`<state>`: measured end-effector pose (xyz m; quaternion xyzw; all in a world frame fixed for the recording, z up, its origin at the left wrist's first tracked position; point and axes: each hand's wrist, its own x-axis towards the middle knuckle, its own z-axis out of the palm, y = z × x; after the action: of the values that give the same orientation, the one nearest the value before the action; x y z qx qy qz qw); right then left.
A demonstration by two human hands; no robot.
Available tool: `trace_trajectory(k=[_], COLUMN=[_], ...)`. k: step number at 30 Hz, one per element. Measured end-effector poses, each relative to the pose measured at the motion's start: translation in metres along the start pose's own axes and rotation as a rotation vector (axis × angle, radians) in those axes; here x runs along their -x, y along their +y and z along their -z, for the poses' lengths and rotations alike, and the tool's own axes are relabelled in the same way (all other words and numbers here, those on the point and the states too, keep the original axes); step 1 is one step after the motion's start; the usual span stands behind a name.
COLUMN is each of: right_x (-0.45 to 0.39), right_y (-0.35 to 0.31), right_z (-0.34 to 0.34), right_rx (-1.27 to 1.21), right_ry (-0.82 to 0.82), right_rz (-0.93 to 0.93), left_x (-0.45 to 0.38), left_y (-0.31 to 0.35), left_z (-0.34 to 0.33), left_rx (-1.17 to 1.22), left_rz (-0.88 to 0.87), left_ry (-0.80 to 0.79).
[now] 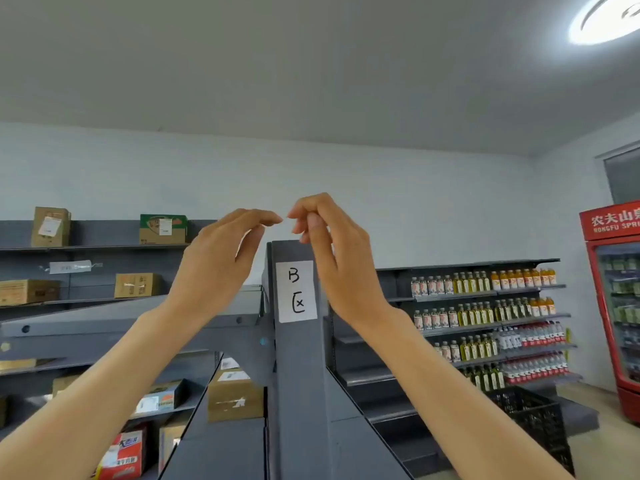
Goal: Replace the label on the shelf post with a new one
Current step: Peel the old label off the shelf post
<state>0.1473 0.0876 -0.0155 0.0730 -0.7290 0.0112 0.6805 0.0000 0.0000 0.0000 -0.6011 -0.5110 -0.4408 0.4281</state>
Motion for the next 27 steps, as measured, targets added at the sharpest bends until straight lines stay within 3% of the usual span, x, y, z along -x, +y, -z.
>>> trace_trajectory(k=[8,27], right_x=[0.014,0.012], right_y=[0.02,0.029], right_z=[-0.01,-0.02], right_rx=[0.145,0.495], right_ry=[-0.14,-0.179], right_rz=[-0.018,0.178], left_x=[0.012,0.015], left_y=[-0.024,-0.033], left_z=[-0.018,-0.034], left_rx=[0.113,0.128], left_rz=[-0.052,-0.063], left_ry=[-0.079,0.058])
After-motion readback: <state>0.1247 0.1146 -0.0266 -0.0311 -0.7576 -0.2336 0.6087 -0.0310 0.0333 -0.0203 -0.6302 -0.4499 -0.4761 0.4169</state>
